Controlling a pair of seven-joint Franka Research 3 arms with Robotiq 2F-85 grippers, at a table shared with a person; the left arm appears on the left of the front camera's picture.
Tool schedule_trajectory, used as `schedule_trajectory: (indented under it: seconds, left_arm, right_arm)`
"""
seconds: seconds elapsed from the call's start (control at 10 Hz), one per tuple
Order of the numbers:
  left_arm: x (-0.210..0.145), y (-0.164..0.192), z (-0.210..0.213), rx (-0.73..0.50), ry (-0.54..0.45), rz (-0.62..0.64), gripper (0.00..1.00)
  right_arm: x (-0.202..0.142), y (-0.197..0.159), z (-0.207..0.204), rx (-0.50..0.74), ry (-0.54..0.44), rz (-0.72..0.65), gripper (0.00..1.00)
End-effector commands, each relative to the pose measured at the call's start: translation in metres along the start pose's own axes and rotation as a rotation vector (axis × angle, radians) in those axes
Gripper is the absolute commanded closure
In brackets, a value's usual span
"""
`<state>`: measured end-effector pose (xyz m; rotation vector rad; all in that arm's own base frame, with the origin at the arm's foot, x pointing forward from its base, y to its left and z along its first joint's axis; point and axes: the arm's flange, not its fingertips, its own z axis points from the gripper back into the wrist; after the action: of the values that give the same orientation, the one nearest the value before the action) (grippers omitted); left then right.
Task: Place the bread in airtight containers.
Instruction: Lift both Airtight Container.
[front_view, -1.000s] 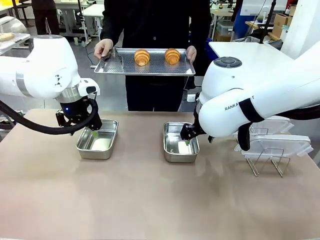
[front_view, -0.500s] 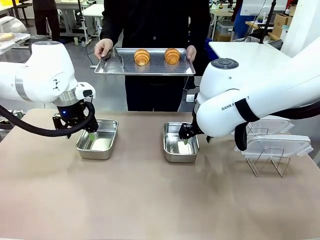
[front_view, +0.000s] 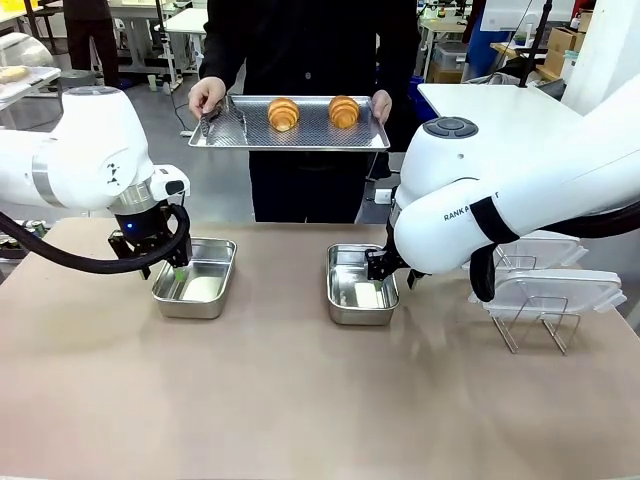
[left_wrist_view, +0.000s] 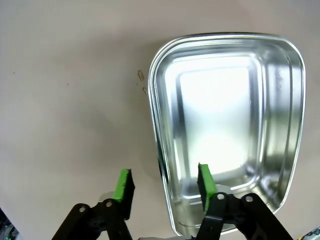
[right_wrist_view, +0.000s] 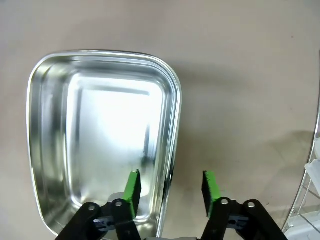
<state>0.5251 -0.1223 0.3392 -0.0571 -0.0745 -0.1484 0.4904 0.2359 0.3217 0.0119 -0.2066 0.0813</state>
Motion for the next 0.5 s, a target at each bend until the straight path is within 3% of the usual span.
schedule_trajectory:
  seconds: [0.0,0.1,0.3,0.4]
  left_arm:
    - [0.0022,0.0000,-0.0020,0.019,-0.013,0.027,1.00]
    - [0.0022,-0.0002,-0.0030,0.016,-0.014,0.030,0.81]
    - [0.0007,-0.0001,-0.0029,0.014,-0.020,0.035,1.00]
    - [0.0002,0.0001,-0.0031,0.012,-0.020,0.034,1.00]
  right_arm:
    - [0.0026,0.0093,-0.0024,-0.048,-0.022,-0.029,1.00]
    - [0.0025,0.0094,-0.0022,-0.050,-0.024,-0.032,0.85]
    - [0.0024,0.0096,-0.0020,-0.053,-0.027,-0.036,1.00]
    - [0.0022,0.0093,-0.0017,-0.050,-0.027,-0.043,1.00]
